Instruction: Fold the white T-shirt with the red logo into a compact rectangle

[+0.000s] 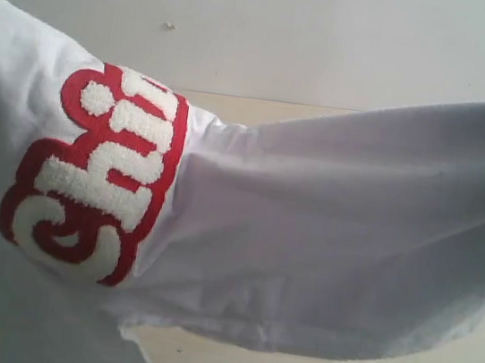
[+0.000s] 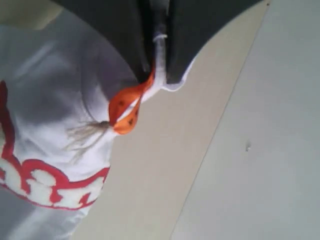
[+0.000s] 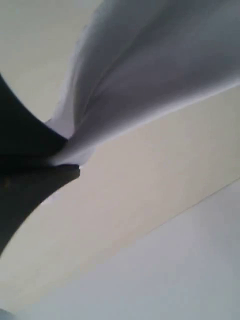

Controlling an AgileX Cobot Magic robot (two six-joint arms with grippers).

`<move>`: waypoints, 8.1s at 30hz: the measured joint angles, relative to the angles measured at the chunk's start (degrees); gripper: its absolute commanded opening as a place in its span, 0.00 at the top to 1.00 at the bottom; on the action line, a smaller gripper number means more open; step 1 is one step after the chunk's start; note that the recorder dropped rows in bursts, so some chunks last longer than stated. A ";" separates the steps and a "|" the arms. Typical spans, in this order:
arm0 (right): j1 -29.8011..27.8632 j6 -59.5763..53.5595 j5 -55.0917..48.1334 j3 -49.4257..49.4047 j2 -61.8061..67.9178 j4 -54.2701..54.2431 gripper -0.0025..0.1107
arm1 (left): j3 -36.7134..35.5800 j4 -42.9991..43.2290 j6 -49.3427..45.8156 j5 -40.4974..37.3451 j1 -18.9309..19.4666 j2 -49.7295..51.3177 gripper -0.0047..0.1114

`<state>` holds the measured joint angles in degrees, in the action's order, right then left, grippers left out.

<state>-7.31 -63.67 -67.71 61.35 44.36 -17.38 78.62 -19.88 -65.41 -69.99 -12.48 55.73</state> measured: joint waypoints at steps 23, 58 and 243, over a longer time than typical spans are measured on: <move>15.24 30.03 -3.00 -7.22 -2.41 14.56 0.98 | -17.80 19.88 12.58 0.25 -15.69 -3.40 0.96; 15.24 83.53 39.96 -10.91 56.55 66.22 0.98 | -18.13 20.95 27.80 47.06 3.16 47.04 0.96; 15.46 66.82 43.27 -15.57 42.51 25.36 0.98 | -57.94 -56.76 17.40 33.12 4.94 32.91 0.95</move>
<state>8.15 3.15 -24.43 45.78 86.86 7.98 20.68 -76.65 -48.01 -36.87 -7.54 88.65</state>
